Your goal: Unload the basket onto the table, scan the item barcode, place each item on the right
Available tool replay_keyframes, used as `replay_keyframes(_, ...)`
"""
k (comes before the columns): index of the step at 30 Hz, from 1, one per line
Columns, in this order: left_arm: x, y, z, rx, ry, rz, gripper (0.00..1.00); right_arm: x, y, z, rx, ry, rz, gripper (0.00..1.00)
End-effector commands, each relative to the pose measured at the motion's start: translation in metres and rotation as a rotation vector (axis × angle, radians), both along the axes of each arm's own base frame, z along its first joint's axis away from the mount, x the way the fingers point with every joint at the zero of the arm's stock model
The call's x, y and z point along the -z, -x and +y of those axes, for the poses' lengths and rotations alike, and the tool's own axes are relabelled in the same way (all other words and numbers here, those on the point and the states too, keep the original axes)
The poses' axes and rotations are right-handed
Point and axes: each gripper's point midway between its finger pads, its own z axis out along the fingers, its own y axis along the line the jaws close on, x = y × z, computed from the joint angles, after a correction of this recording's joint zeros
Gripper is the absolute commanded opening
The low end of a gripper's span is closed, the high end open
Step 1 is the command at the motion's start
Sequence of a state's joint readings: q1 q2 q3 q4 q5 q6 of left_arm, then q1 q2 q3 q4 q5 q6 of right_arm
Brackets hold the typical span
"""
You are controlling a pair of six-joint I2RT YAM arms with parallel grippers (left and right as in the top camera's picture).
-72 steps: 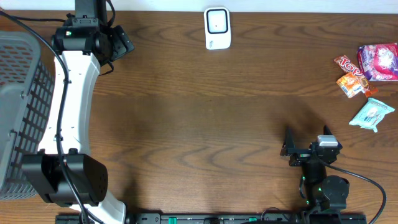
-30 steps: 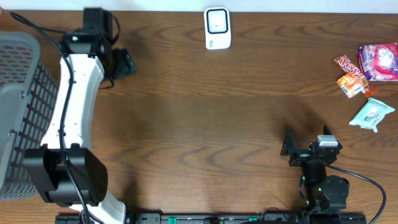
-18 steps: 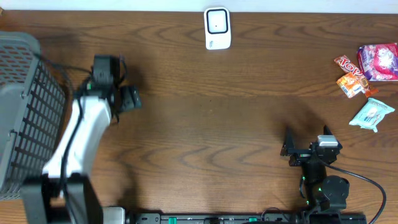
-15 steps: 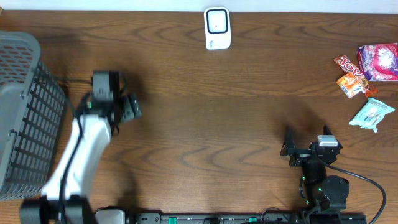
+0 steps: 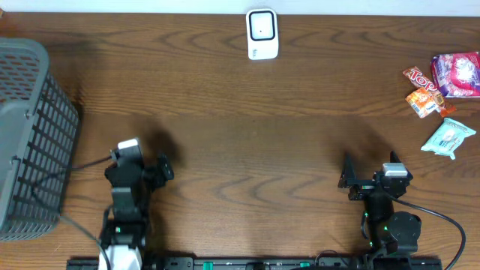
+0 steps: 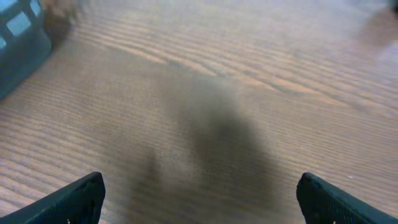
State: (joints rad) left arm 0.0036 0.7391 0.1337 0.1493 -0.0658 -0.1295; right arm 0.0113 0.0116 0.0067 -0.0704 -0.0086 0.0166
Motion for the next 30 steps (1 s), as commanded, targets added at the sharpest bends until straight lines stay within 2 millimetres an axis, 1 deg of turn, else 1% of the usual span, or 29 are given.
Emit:
replay_keyframes(1,-0.008,0.004,-0.003,0.033,-0.018,-0.073,0.98,0.0,0.0,0.002,-0.011,0.01,-0.001,0.99)
replay_keyframes(5,-0.015,0.008,-0.003,0.033,-0.02,-0.139,0.98,0.0,0.0,0.002,-0.011,0.01,-0.001,0.99)
replay_keyframes(9,-0.012,0.015,-0.005,0.047,-0.032,-0.16,0.98,0.0,0.0,0.002,-0.011,0.01,-0.001,0.99)
replay_keyframes(14,-0.022,0.019,-0.005,0.051,-0.034,-0.2,0.98,0.0,0.0,0.002,-0.011,0.01,-0.001,0.99)
replay_keyframes(18,-0.016,0.026,-0.005,0.057,-0.046,-0.177,0.98,0.0,0.0,0.002,-0.011,0.01,-0.001,0.99)
replay_keyframes(23,-0.04,0.026,-0.01,0.091,-0.067,-0.284,0.98,0.0,0.0,0.002,-0.011,0.01,-0.001,0.99)
replay_keyframes(30,-0.056,0.026,-0.011,0.093,-0.069,-0.355,0.98,0.0,0.0,0.002,-0.011,0.01,-0.001,0.99)
